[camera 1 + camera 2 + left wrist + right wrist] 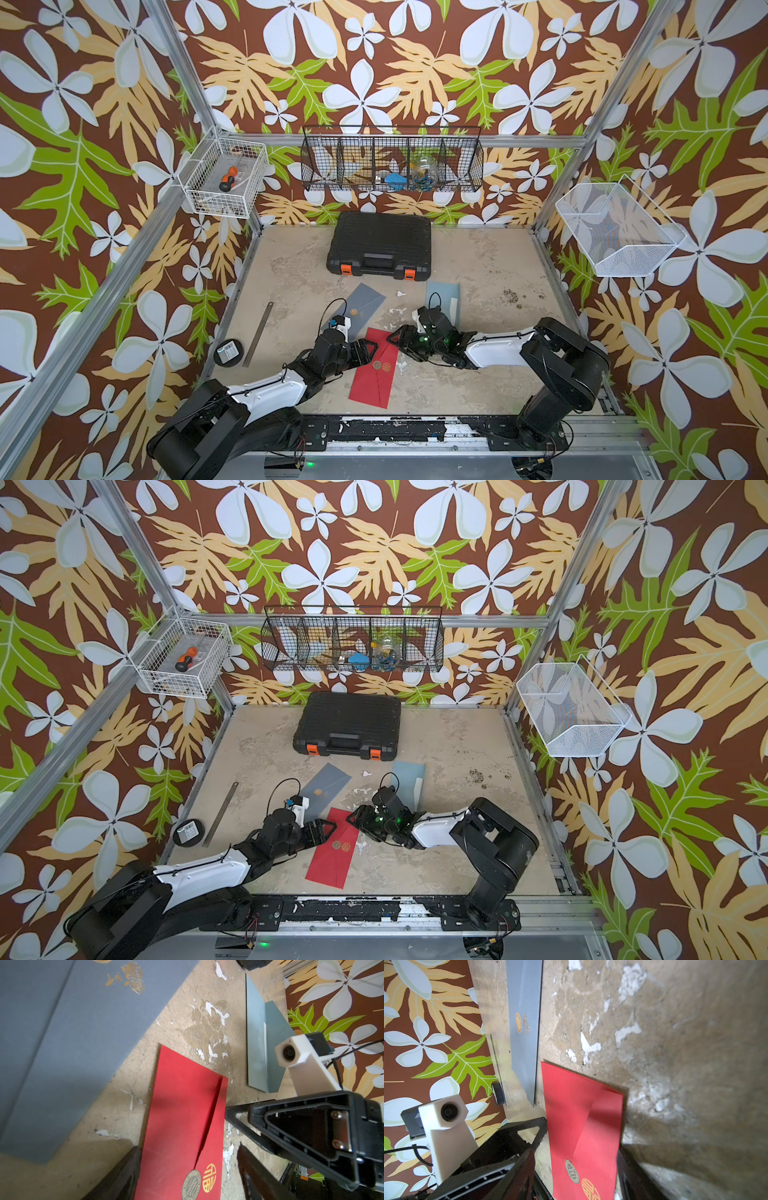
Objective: Open the envelope
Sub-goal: Pick up the envelope from the center of the board.
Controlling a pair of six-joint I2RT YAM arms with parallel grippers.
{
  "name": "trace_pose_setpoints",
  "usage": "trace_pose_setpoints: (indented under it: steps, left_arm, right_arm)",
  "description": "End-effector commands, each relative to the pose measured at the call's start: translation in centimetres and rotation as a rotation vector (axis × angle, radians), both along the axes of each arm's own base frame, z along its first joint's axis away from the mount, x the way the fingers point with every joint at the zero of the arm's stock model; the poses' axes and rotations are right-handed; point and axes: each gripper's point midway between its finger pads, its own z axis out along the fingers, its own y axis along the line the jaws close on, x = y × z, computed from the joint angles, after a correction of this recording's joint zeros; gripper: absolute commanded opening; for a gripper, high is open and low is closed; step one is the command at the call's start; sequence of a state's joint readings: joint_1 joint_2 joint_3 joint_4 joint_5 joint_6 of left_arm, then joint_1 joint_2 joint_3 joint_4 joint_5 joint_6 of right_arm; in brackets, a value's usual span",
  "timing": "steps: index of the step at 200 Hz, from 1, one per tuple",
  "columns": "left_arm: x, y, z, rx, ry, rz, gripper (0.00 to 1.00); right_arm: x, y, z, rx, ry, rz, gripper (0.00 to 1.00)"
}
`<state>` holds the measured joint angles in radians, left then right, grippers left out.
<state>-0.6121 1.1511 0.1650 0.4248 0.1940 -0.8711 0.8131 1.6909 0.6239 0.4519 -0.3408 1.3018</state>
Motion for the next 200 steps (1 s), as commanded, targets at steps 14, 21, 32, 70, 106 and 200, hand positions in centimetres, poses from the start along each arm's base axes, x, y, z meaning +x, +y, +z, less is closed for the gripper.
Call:
trace_pose_setpoints:
  steps: [14, 21, 32, 70, 106, 200]
  left_arm:
    - [-1.7, -0.3, -1.7, -0.008, 0.107, -0.035, 0.75]
    - [-1.6, -0.4, -1.7, -0.011, 0.108, -0.039, 0.75]
    - [-1.6, -0.6, -1.6, -0.018, 0.109, -0.049, 0.75]
    - [-2.1, -0.5, -1.8, -0.048, 0.116, -0.038, 0.75]
    - [-1.8, -0.7, -1.8, -0.033, 0.115, -0.045, 0.74]
    - [-1.2, 0.3, 0.7, -0.17, 0.043, 0.007, 0.72]
  right_arm:
    - [-1.3, -1.1, -3.0, -0.087, 0.094, 0.011, 0.65]
    - [-1.3, -1.0, -3.1, -0.085, 0.098, 0.014, 0.65]
    - [-1.2, -0.8, -3.1, -0.083, 0.095, 0.017, 0.65]
    - [-0.9, -0.1, -2.7, -0.045, 0.074, 0.035, 0.63]
    - [-0.8, 0.5, -2.3, -0.019, 0.057, 0.053, 0.62]
    - [-0.7, 0.0, -2.0, 0.03, 0.046, 0.041, 0.58]
